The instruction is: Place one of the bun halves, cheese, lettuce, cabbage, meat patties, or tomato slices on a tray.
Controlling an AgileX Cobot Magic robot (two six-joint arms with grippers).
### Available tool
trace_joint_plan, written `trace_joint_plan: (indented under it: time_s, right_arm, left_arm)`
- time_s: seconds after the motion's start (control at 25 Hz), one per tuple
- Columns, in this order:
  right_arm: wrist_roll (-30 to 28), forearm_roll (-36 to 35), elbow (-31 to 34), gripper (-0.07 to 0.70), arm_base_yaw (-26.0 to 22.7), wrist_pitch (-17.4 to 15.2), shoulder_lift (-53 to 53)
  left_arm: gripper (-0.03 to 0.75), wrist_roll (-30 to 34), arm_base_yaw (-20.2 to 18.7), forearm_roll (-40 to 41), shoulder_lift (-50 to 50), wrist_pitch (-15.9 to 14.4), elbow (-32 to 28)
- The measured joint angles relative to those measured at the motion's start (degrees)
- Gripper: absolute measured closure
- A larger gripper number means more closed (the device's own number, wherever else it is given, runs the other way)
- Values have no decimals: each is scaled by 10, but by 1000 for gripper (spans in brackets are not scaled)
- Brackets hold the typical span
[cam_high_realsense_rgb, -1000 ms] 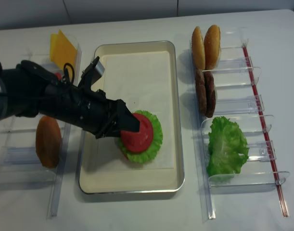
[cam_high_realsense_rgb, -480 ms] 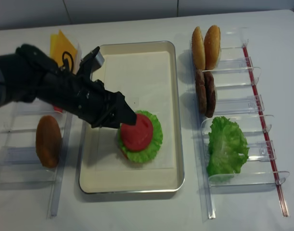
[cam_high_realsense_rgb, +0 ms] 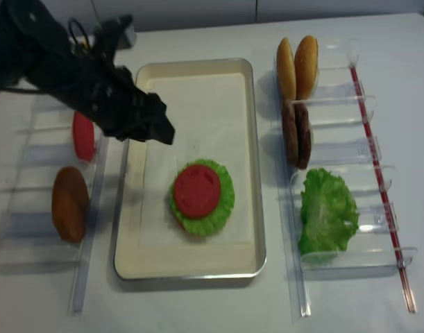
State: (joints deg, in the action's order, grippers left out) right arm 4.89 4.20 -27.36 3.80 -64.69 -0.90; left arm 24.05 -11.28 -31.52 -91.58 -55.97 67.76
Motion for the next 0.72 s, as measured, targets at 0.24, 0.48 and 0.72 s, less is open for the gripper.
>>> trace_joint_plan:
  time_s: [0.24,0.48,0.72]
  right_arm:
    - [0,0,0,108,0,0,0]
    - [0,0,0,108,0,0,0]
    - [0,0,0,108,0,0,0]
  left_arm:
    - [236,-83,0,159,75,-13,21]
    - [236,-161,0,288,164,-34,21]
    - [236,-200,0,346,249,-52,21]
